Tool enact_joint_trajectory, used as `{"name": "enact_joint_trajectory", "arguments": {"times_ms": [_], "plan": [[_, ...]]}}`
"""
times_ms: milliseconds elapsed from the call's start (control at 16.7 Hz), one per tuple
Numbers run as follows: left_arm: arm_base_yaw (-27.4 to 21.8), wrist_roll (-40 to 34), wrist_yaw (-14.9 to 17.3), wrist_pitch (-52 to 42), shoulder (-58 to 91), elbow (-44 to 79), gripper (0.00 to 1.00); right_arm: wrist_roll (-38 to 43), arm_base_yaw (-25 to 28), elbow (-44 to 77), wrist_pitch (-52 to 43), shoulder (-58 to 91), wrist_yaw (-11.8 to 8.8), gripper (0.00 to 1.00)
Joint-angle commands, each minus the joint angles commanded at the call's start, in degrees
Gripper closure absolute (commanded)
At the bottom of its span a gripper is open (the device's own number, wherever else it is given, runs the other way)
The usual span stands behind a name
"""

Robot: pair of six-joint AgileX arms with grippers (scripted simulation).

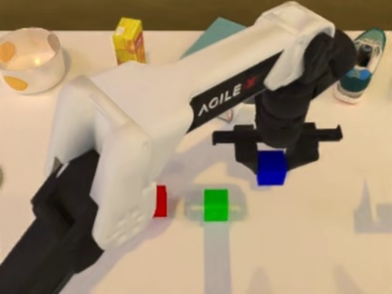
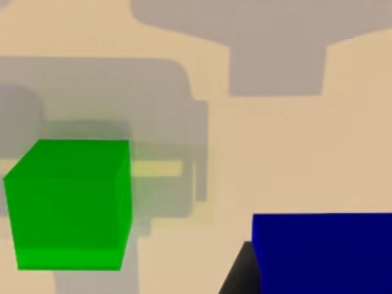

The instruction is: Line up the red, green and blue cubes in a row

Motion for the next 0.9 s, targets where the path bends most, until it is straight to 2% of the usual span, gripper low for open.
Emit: {"name": "enact_joint_trajectory", "arguments": {"times_ms": [360, 660, 900], "plan": [[-0.1, -0.3, 0.0, 12.9, -0.2, -13.5, 1.00, 0.0, 0.0, 0.0, 0.0, 0.0, 0.0, 0.00], [-0.2, -0.3, 0.0, 13.9, -0.1, -14.5, 1.00, 0.0, 0.0, 0.0, 0.0, 0.0, 0.0, 0.00], [-0.2, -0.3, 0.0, 13.9, -0.1, -14.5, 0.70, 0.0, 0.0, 0.0, 0.0, 0.0, 0.0, 0.00]]}}
